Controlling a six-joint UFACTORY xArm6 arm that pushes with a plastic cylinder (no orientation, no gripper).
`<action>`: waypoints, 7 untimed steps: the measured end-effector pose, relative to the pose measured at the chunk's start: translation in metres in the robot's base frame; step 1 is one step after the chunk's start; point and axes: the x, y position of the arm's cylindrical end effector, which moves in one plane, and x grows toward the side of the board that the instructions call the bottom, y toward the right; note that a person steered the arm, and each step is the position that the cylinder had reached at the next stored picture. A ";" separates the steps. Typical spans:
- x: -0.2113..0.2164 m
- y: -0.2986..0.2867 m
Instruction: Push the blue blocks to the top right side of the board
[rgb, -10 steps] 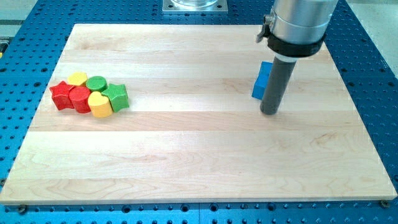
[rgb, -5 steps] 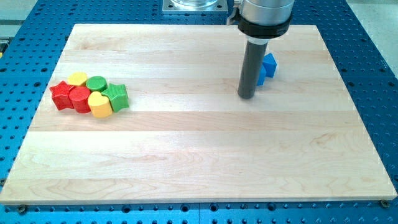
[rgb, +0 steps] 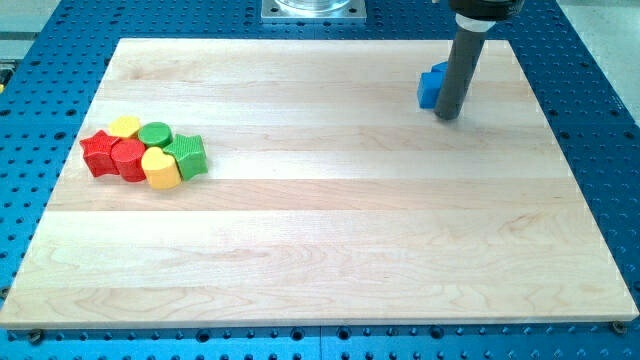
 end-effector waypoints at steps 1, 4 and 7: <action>0.000 -0.014; 0.014 -0.048; -0.055 -0.011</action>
